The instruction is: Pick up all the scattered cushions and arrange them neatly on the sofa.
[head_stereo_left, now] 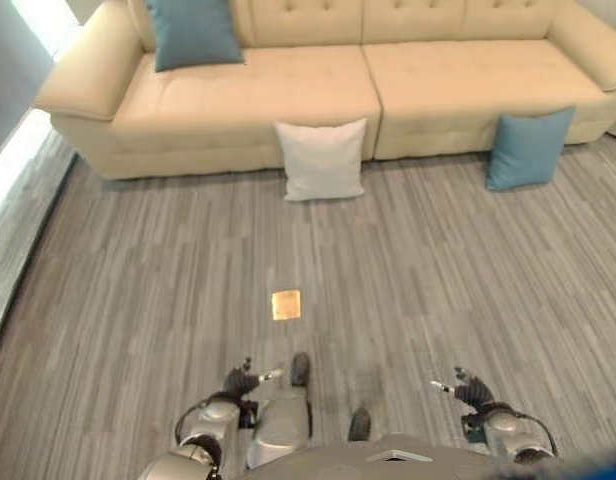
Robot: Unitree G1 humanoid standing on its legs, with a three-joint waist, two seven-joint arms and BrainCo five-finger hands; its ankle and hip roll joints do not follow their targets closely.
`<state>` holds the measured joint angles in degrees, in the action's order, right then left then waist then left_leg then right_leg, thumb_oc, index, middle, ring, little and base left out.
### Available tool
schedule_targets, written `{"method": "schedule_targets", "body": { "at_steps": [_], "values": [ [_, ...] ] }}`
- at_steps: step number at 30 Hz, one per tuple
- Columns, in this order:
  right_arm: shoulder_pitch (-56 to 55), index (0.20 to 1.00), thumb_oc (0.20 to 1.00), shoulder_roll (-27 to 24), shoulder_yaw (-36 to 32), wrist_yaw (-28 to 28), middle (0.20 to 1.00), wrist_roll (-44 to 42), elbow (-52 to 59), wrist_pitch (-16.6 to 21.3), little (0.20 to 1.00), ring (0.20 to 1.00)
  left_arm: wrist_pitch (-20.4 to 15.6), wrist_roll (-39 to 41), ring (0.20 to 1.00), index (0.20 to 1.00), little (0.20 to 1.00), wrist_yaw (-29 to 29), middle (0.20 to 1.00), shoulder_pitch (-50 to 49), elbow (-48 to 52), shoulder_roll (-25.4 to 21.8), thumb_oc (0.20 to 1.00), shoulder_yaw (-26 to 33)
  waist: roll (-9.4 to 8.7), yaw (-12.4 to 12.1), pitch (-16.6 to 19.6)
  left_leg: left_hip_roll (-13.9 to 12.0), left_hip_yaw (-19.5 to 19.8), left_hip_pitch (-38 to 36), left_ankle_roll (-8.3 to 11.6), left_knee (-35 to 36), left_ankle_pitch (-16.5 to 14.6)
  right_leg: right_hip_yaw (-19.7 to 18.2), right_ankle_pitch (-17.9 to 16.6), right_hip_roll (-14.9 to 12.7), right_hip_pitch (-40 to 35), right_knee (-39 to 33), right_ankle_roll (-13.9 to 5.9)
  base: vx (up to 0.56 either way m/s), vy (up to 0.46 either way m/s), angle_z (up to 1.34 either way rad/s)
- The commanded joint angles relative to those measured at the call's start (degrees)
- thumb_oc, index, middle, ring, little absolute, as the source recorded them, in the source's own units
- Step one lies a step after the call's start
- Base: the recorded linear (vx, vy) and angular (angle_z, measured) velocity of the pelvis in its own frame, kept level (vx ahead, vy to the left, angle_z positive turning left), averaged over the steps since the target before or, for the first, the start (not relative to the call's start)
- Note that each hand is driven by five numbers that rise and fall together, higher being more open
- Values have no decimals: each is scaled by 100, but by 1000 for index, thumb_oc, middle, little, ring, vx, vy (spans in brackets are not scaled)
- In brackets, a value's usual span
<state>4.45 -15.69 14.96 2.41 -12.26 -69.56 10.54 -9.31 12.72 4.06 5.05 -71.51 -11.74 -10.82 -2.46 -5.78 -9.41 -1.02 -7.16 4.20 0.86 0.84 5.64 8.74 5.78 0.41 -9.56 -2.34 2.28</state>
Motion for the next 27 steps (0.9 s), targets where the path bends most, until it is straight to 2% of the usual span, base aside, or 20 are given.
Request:
{"method": "schedule_targets", "body": {
  "at_steps": [1,2,3,4,6,7,9,10,11,12,13,14,18,19,20,21,22,23,24,27],
  "values": [
    [-61,1000,1000,32,47,-65,1000,-67,294,131,1000,1000,-107,-119,1000,1000,1000,-25,1000,50,-30,96,1000,-177,-204,-135,137,383,80,205,-163,-918,-632,125,-433,-533,417,2004,-1040,234,184,-34],
    [-28,1000,1000,37,32,-65,1000,-82,290,123,1000,1000,-98,-125,1000,1000,1000,-19,1000,80,-6,88,1000,-205,-174,-104,105,427,129,89,-234,-879,-692,108,-733,-622,642,2428,-1164,232,182,-36],
    [-27,1000,1000,36,31,-65,1000,-82,290,123,1000,1000,-98,-125,1000,1000,1000,-19,1000,80,-6,90,1000,-205,-167,-105,122,418,129,106,-231,-874,-684,108,-749,-611,656,2415,-1160,159,167,-24],
    [80,1000,1000,13,66,-29,1000,-61,367,132,1000,1000,-100,-63,1000,1000,1000,19,1000,159,114,55,1000,-266,-51,-17,-21,417,213,-84,-359,-872,-777,162,-1095,-699,1026,3240,-1256,102,113,5],
    [103,1000,1000,27,69,-23,1000,-37,364,119,1000,1000,-87,-56,1000,1000,1000,6,1000,194,120,56,1000,-268,3,0,-46,419,263,-177,-399,-878,-860,190,-1028,-740,1184,3520,-1223,211,125,44],
    [106,1000,1000,13,90,-40,1000,-7,339,114,1000,1000,-82,-61,1000,1000,1000,0,1000,192,81,44,1000,-258,48,32,-35,448,382,-385,-422,-816,-965,274,-883,-822,1404,3467,-1106,342,101,32],
    [115,1000,1000,-8,93,-54,1000,-11,356,112,1000,1000,-86,-50,1000,1000,1000,-7,1000,190,67,49,1000,-247,59,61,-39,468,456,-503,-397,-749,-1003,322,-783,-832,1497,3222,-1036,275,16,4],
    [156,1000,1000,-39,97,-66,1000,-1,409,114,1000,1000,-92,-62,1000,1000,1000,-25,1000,195,35,51,1000,-221,82,83,-36,454,493,-673,-343,-637,-1087,521,-629,-966,1636,2622,-933,184,-34,-1],
    [156,1000,1000,-40,98,-66,1000,0,410,114,1000,1000,-92,-62,1000,1000,1000,-25,1000,196,35,52,1000,-220,88,93,-58,451,505,-701,-339,-635,-1093,535,-621,-964,1602,2618,-931,261,-63,16],
    [161,1000,1000,-41,105,-73,1000,7,456,124,1000,1000,-93,-91,1000,1000,1000,-26,1000,192,4,54,1000,-198,75,108,-64,452,522,-753,-300,-611,-1141,557,-639,-1024,1693,2252,-922,302,-134,14],
    [149,1000,1000,-38,96,-77,1000,-19,502,132,1000,1000,-98,-128,1000,1000,1000,-29,1000,168,-77,58,1000,-135,16,206,-74,489,661,-935,-222,-541,-1243,331,-820,-988,1846,1446,-980,434,-187,10],
    [134,1000,1000,-33,100,-64,1000,-16,504,121,1000,1000,-90,-147,1000,1000,1000,-35,1000,179,-119,55,1000,-113,-7,253,-64,474,705,-1033,-180,-503,-1258,209,-918,-926,1854,1163,-1014,360,-156,3],
    [74,1000,1000,-38,115,-106,1000,-25,573,130,1000,1000,-116,-100,1000,1000,1000,-34,1000,93,-137,107,1000,-75,-27,263,10,413,800,-1098,-58,-611,-1267,154,-881,-823,1621,1087,-979,272,-135,35],
    [6,1000,1000,-84,105,-124,1000,-82,586,151,1000,1000,-131,-73,1000,1000,1000,-37,1000,76,-98,117,1000,-121,-45,270,76,330,862,-1031,153,-890,-1081,183,-767,-685,1463,1030,-846,267,-188,52],
    [5,1000,1000,-85,105,-125,1000,-82,586,151,1000,1000,-131,-73,1000,1000,1000,-37,1000,75,-98,118,1000,-121,-42,281,75,327,873,-1027,155,-903,-1088,196,-765,-684,1455,1027,-845,237,-223,52],
    [-53,1000,1000,-72,95,-115,1000,-141,601,162,1000,1000,-126,-74,1000,1000,1000,-71,1000,66,-88,137,1000,-154,-90,290,74,220,743,-856,305,-1298,-938,332,-715,-671,1291,907,-754,144,-272,52],
    [-82,1000,1000,-109,125,-85,1000,-216,651,200,1000,1000,-132,-45,1000,1000,1000,-69,1000,131,-23,136,1000,-231,-203,272,-41,42,493,-373,474,-2214,-643,459,-646,-645,1037,733,-598,141,-271,56],
    [-80,1000,1000,-108,125,-85,1000,-216,650,200,1000,1000,-132,-45,1000,1000,1000,-69,1000,132,-23,135,1000,-231,-198,280,-36,36,503,-350,476,-2242,-655,469,-647,-640,1042,732,-596,124,-284,58],
    [-76,1000,1000,-118,163,-74,1000,-250,697,225,1000,1000,-134,-30,1000,1000,1000,-54,1000,185,26,127,1000,-295,-261,267,-136,-37,335,-168,508,-2636,-543,548,-599,-617,924,667,-517,81,-152,61],
    [-66,1000,1000,-95,175,-75,1000,-304,620,185,1000,1000,-116,-57,1000,1000,1000,-63,1000,260,53,130,1000,-419,-280,225,-234,-208,-139,272,409,-2343,-570,778,-436,-566,650,524,-472,149,-140,39]
  ]
}}
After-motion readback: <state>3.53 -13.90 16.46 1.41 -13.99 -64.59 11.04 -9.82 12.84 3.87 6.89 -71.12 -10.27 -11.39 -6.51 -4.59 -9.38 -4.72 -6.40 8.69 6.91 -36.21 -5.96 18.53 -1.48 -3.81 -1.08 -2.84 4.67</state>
